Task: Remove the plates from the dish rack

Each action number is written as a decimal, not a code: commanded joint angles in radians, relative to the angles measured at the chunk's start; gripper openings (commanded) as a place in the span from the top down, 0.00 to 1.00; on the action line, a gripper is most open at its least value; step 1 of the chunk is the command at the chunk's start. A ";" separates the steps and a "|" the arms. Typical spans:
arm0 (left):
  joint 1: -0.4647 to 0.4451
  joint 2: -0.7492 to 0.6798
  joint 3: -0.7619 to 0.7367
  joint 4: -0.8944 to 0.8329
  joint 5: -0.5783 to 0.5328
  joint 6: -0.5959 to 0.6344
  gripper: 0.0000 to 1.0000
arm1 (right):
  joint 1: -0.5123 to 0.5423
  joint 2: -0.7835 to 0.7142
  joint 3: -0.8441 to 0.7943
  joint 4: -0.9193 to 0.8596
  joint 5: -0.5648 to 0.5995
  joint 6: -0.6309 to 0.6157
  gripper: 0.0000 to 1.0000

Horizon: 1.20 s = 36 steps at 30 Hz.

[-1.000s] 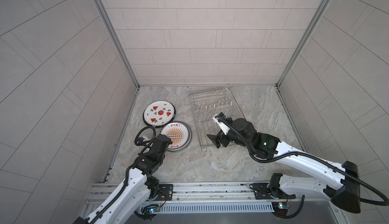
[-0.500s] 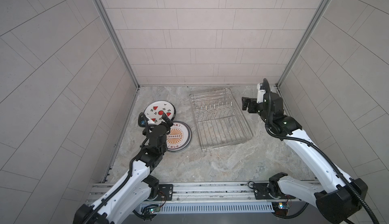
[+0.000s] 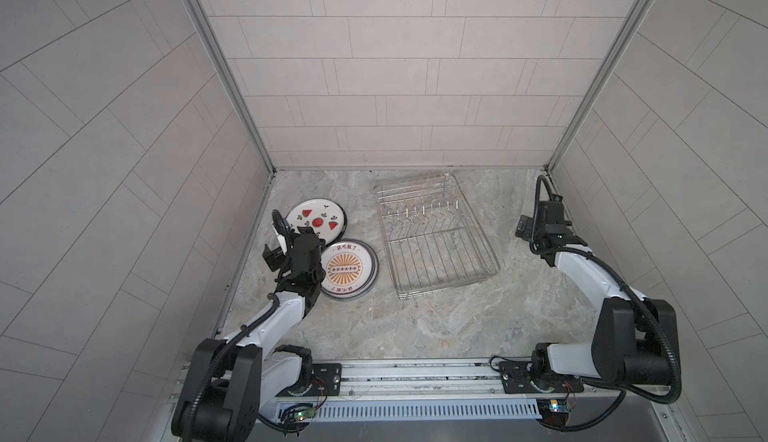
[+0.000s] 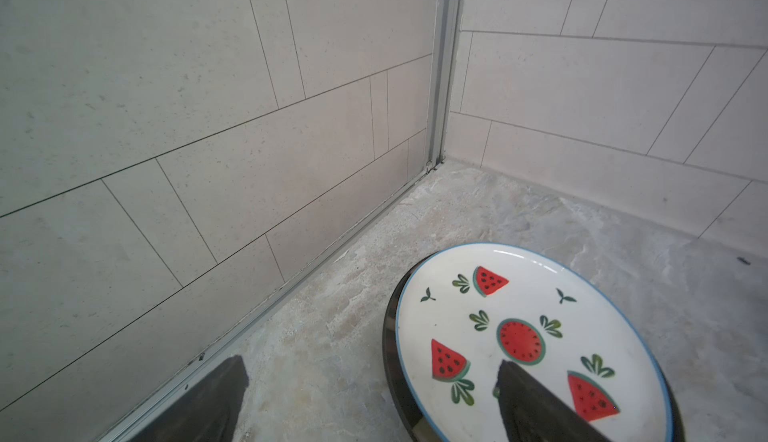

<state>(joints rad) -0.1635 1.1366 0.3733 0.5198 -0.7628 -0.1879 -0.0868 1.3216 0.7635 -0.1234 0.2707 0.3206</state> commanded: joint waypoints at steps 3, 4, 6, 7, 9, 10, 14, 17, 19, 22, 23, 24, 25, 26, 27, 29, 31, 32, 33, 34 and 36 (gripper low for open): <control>0.026 0.055 -0.008 0.072 0.043 0.054 0.00 | 0.012 -0.085 -0.153 0.236 0.136 -0.042 0.01; 0.028 0.077 -0.016 0.096 0.064 0.042 0.00 | 0.018 -0.093 -0.186 0.270 0.134 -0.046 0.01; 0.035 0.137 -0.019 0.142 0.079 0.027 0.00 | 0.041 -0.094 -0.234 0.353 0.138 -0.079 0.01; 0.039 0.161 -0.018 0.156 0.096 0.020 0.00 | 0.052 -0.084 -0.256 0.396 0.148 -0.092 0.01; 0.044 0.204 -0.023 0.209 0.129 0.014 0.00 | 0.061 -0.054 -0.285 0.471 0.140 -0.104 0.01; 0.044 0.228 -0.020 0.240 0.128 0.031 0.00 | 0.063 -0.037 -0.294 0.504 0.129 -0.111 0.00; 0.045 0.244 -0.014 0.259 0.173 0.067 0.00 | 0.071 0.000 -0.326 0.619 0.096 -0.128 0.00; 0.053 0.321 -0.018 0.369 0.187 0.085 0.00 | 0.084 0.006 -0.355 0.699 0.071 -0.145 0.00; 0.056 0.371 -0.011 0.414 0.238 0.120 0.00 | 0.087 0.037 -0.376 0.778 0.053 -0.149 0.00; 0.055 0.399 -0.001 0.424 0.275 0.130 0.00 | 0.095 0.082 -0.364 0.806 0.027 -0.166 0.00; 0.060 0.396 0.002 0.410 0.288 0.123 0.00 | 0.099 0.095 -0.363 0.816 0.016 -0.177 0.00; 0.068 0.401 0.005 0.395 0.310 0.114 0.00 | 0.103 0.101 -0.359 0.816 0.011 -0.184 0.00; 0.076 0.432 0.024 0.365 0.310 0.095 0.00 | 0.106 0.107 -0.360 0.823 0.001 -0.191 0.00; 0.073 0.467 0.020 0.440 0.320 0.134 0.00 | 0.106 0.114 -0.379 0.864 -0.010 -0.196 0.00; 0.072 0.473 0.014 0.465 0.329 0.145 0.00 | 0.104 0.129 -0.391 0.897 -0.014 -0.196 0.00; 0.076 0.443 0.030 0.372 0.332 0.117 0.00 | 0.107 0.175 -0.372 0.908 -0.039 -0.210 0.00; 0.076 0.464 0.020 0.431 0.332 0.127 0.00 | 0.130 0.183 -0.345 0.862 -0.025 -0.233 0.00; 0.076 0.474 0.023 0.440 0.328 0.134 0.00 | 0.133 0.185 -0.345 0.867 -0.022 -0.236 0.00; 0.076 0.464 0.029 0.409 0.331 0.124 0.00 | 0.132 0.184 -0.342 0.859 -0.020 -0.235 0.00; 0.076 0.463 0.032 0.399 0.331 0.119 0.00 | 0.134 0.188 -0.341 0.862 -0.018 -0.236 0.00; 0.076 0.470 0.029 0.421 0.331 0.129 0.00 | 0.139 0.188 -0.340 0.861 -0.007 -0.239 0.00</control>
<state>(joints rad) -0.0917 1.5993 0.3855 0.9096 -0.4366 -0.0761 0.0460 1.5066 0.4030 0.7139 0.2531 0.1089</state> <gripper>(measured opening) 0.999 0.992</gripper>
